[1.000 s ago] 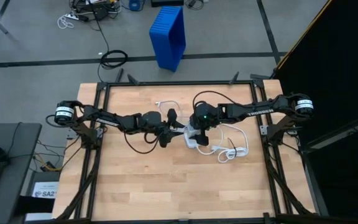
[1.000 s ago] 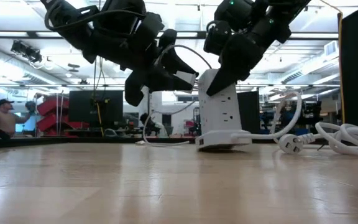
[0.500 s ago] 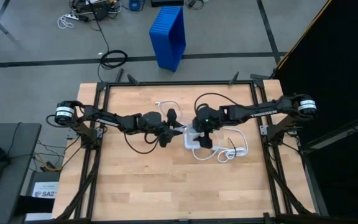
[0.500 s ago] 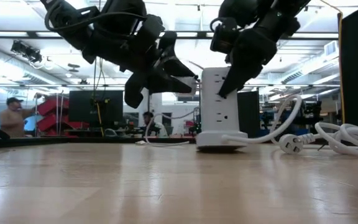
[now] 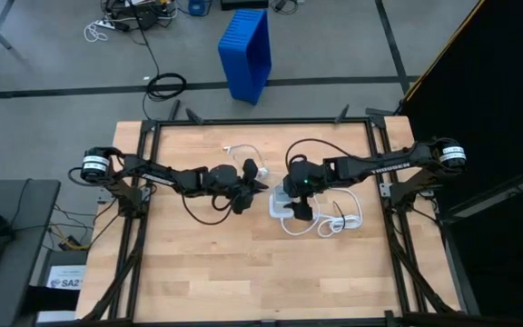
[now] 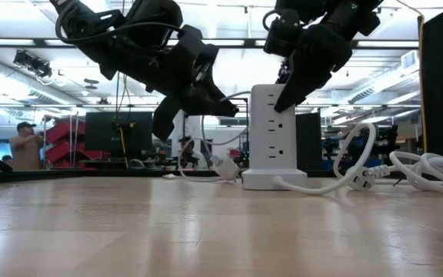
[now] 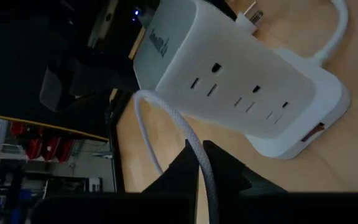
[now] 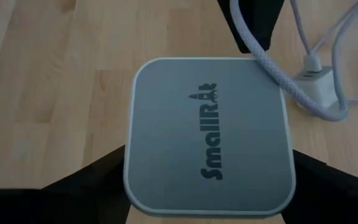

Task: Plug in charger
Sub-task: Insert the white charger adapter into the white outlet extension

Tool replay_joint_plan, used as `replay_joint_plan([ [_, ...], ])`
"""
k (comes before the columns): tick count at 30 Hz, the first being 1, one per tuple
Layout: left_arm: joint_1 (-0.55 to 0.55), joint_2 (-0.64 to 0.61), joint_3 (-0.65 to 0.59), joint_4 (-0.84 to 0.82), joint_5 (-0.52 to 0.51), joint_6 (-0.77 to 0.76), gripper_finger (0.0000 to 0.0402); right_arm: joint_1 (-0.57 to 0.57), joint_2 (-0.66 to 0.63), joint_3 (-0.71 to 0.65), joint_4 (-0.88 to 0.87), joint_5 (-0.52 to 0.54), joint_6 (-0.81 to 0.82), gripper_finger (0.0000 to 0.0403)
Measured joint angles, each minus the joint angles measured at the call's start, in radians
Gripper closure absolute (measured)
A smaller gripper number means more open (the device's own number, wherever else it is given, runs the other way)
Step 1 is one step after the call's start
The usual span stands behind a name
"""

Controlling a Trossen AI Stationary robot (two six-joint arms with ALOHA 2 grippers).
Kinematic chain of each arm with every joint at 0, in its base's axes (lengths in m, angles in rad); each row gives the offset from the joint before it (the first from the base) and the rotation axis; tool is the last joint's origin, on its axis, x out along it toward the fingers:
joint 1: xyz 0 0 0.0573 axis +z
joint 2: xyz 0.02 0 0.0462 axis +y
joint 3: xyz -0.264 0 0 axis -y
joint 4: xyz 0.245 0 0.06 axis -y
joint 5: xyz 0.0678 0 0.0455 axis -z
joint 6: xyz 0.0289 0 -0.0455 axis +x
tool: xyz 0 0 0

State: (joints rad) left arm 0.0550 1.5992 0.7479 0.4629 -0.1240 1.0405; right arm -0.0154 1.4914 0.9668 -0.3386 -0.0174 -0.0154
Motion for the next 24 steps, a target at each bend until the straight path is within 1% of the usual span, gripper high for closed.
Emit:
replay_joint_plan([
  [4,-0.009,-0.039,0.001,-0.004,-0.106,0.006,0.0401,0.004,0.000,0.000,0.000,0.014,0.001,0.0118],
  [6,-0.009,-0.074,0.001,-0.005,-0.129,0.006,0.0401,0.007,0.000,0.000,0.001,0.021,0.000,0.0116],
  [13,-0.009,-0.239,0.003,-0.039,-0.129,-0.024,0.0401,0.007,0.000,0.000,-0.029,0.035,0.019,0.0103],
  [16,-0.009,-0.288,0.003,-0.069,-0.128,-0.028,0.0401,0.008,0.000,0.000,-0.031,0.040,0.019,0.0101],
  [19,-0.009,-0.315,0.003,-0.092,-0.127,-0.034,0.0401,0.014,-0.015,0.000,-0.041,0.044,0.017,0.0100],
  [24,-0.009,-0.330,0.003,-0.098,-0.127,-0.050,0.0401,0.028,-0.088,0.000,-0.053,0.048,0.019,0.0098],
])
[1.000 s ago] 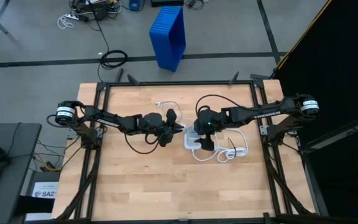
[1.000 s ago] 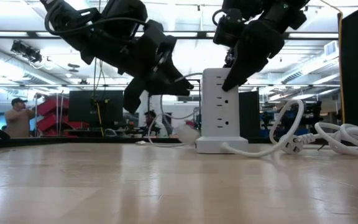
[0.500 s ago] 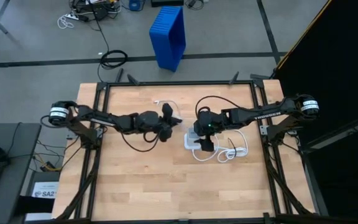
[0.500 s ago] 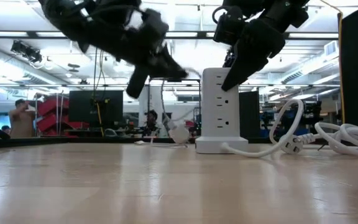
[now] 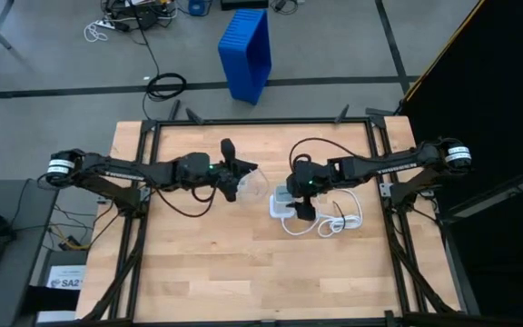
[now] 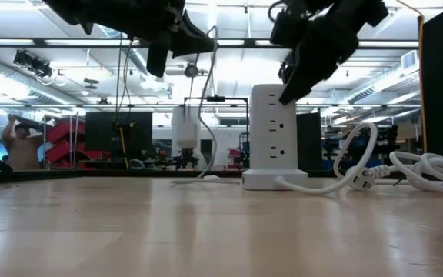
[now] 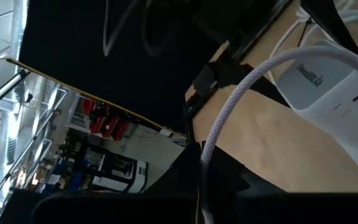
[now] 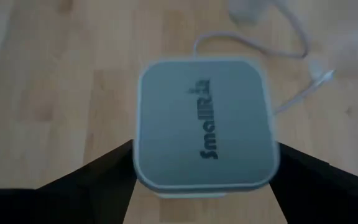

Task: Plug in charger
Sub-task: Insert the white charger adapter into the white outlet extension

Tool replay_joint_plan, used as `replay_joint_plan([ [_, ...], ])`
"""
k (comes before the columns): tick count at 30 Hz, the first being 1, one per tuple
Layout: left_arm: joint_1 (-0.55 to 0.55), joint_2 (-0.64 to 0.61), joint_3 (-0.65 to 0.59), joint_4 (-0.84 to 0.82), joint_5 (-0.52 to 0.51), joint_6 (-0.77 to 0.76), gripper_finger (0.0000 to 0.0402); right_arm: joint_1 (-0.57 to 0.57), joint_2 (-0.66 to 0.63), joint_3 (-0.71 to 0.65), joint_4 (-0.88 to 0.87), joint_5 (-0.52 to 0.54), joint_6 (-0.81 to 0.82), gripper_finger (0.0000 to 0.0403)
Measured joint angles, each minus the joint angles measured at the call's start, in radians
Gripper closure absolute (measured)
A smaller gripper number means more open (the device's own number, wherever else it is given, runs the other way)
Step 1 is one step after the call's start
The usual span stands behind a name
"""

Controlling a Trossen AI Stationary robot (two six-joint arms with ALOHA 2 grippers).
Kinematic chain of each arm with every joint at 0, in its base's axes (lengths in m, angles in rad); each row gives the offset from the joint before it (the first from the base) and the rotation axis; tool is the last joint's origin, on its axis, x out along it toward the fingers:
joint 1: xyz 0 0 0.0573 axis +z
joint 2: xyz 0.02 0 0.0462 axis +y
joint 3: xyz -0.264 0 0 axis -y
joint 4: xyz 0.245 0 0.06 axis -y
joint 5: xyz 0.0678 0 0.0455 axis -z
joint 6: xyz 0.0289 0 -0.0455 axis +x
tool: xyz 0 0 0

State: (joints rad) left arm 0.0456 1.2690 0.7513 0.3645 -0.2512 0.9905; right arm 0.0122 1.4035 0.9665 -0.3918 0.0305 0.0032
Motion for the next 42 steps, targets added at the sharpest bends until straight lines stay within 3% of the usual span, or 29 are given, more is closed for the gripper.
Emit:
replay_joint_plan([
  [6,0.000,0.000,0.000,0.009,0.000,-0.001,0.0401,0.030,-0.082,0.000,0.018,0.057,-0.008,0.0104],
  [10,0.000,0.000,0.000,0.057,-0.021,-0.004,0.0401,0.054,-0.081,0.000,0.172,0.075,-0.046,0.0107],
  [17,0.000,0.000,0.019,0.074,-0.100,-0.039,0.0401,0.094,0.043,0.000,0.493,-0.059,-0.087,0.0109],
  [26,0.001,0.000,0.019,0.156,-0.108,-0.161,0.0401,0.064,0.264,0.000,0.849,-0.064,-0.086,0.0141],
  [29,0.001,0.000,0.019,0.164,-0.109,-0.163,0.0401,0.043,0.294,0.000,0.875,0.015,-0.083,0.0152],
  [35,-0.008,0.000,0.019,0.156,-0.111,-0.154,0.0401,-0.009,0.292,0.000,0.800,0.306,-0.084,0.0162],
  [42,-0.008,0.000,0.019,0.136,-0.118,-0.133,0.0401,-0.088,0.270,0.000,0.714,0.360,-0.075,0.0153],
])
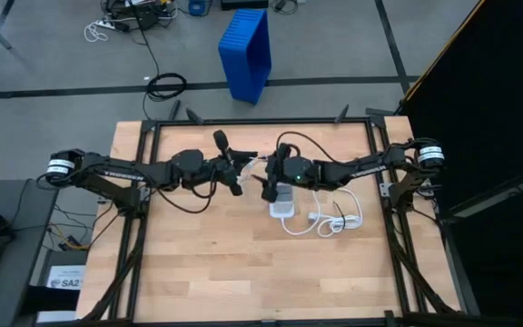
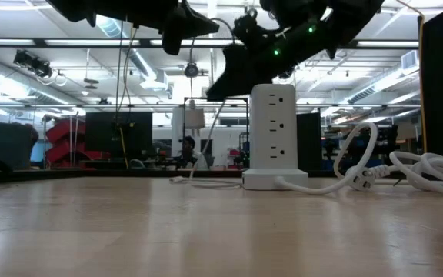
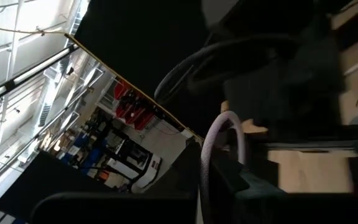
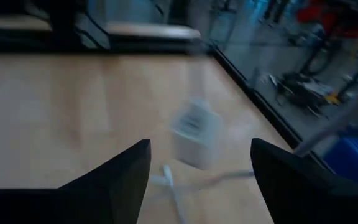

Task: Plug in charger
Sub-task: Insert the white charger adapter into the white outlet extension

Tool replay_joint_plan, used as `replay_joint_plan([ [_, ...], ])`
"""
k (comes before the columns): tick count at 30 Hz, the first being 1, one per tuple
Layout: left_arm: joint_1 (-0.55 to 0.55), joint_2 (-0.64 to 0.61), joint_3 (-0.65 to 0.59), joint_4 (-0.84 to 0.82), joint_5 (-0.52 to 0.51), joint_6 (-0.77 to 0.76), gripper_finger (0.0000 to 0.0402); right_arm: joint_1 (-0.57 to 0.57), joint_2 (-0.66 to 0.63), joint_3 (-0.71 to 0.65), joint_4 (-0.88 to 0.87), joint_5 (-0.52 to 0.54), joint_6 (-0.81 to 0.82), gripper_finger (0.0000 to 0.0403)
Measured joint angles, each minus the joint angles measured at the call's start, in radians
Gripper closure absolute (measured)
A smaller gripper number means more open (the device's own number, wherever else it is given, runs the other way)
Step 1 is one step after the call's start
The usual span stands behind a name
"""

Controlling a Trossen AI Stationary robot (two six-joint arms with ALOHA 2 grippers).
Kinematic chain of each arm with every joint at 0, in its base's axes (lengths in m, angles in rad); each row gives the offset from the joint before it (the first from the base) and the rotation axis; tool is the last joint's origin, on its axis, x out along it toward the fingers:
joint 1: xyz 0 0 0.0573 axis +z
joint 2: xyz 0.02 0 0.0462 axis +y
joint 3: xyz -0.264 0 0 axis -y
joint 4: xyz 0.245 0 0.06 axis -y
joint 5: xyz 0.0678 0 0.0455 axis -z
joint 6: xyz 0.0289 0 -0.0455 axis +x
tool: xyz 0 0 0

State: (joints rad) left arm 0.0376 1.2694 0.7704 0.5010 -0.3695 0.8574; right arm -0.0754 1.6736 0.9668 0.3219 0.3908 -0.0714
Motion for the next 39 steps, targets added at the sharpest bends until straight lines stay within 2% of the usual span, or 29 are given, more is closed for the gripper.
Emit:
replay_joint_plan([
  [4,0.000,0.000,0.000,-0.006,0.000,0.000,0.0401,-0.041,-0.035,0.000,-0.003,-0.026,0.005,0.0149],
  [10,0.000,0.000,0.000,0.006,0.016,0.000,0.0401,-0.074,-0.053,0.000,-0.003,-0.360,0.067,0.0147],
  [13,0.000,0.000,0.000,0.025,0.071,-0.018,0.0401,-0.068,-0.043,0.000,-0.005,-0.444,0.069,0.0151],
  [24,-0.001,0.000,0.008,0.109,0.277,-0.082,0.0401,-0.056,-0.029,0.000,-0.023,-0.472,0.036,0.0132],
  [30,-0.009,0.000,0.014,0.139,0.289,-0.092,0.0401,-0.046,-0.029,0.000,-0.006,-0.476,0.035,0.0131],
  [39,-0.009,0.000,0.035,0.160,0.323,-0.080,0.0401,-0.014,-0.029,0.000,0.004,-0.612,0.035,0.0131],
])
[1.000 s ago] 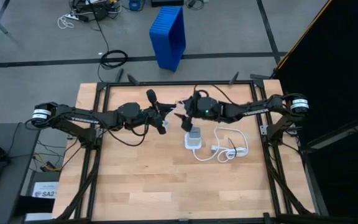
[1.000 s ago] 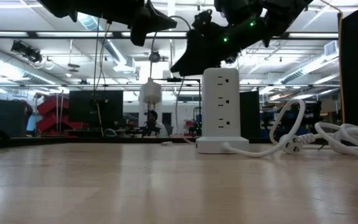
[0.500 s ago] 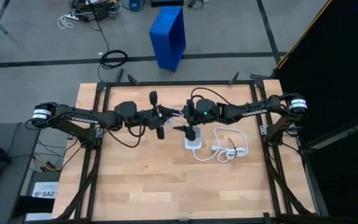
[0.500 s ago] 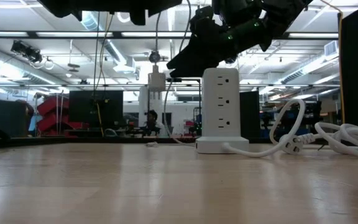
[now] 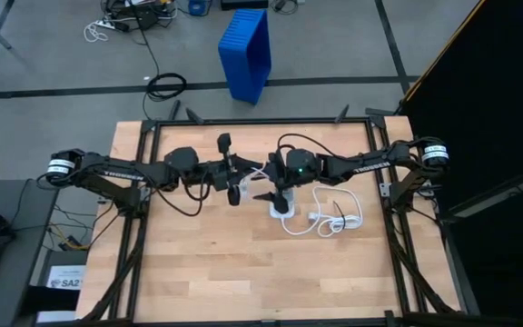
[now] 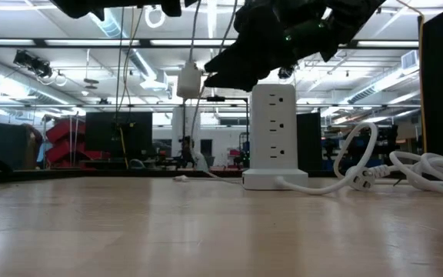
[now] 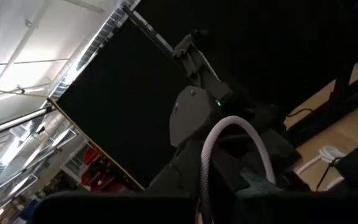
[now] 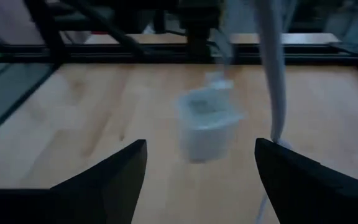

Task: Plug in charger
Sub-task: Insert the white charger adapter into the white outlet extension

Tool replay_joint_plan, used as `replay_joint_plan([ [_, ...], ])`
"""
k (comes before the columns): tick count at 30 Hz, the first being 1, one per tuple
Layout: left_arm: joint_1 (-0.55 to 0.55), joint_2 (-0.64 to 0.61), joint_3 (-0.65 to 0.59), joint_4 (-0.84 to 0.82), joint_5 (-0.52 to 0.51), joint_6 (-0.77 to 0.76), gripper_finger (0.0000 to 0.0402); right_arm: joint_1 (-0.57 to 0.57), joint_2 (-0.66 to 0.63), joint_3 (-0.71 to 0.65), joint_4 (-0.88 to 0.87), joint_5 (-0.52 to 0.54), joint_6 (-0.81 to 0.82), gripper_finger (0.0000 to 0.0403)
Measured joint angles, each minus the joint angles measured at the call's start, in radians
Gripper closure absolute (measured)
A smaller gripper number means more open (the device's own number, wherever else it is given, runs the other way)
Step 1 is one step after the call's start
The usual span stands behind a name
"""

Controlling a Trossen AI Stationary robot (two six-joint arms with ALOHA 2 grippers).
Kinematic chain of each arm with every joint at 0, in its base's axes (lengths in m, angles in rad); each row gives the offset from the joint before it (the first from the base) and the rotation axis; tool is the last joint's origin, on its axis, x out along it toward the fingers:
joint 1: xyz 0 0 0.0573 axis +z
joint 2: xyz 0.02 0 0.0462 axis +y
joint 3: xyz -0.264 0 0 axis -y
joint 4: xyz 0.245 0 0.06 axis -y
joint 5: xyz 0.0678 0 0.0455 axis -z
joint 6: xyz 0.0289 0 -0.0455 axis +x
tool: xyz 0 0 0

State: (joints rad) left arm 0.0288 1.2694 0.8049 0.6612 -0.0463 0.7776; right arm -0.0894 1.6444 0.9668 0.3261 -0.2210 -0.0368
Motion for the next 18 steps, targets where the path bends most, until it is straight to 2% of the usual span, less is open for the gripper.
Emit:
replay_joint_plan([
  [4,0.000,0.000,0.012,0.001,0.045,-0.018,0.0401,0.003,0.000,0.000,0.041,-0.005,0.010,0.0131],
  [9,0.000,0.000,0.018,-0.003,0.078,-0.051,0.0401,-0.003,0.000,0.000,0.054,0.124,0.015,0.0131],
  [15,0.000,0.000,0.018,-0.012,0.078,-0.053,0.0401,-0.006,0.000,0.000,0.065,0.117,0.018,0.0131],
  [18,0.000,0.000,0.018,-0.008,0.078,-0.053,0.0401,-0.006,0.000,0.000,0.066,0.061,0.019,0.0131],
])
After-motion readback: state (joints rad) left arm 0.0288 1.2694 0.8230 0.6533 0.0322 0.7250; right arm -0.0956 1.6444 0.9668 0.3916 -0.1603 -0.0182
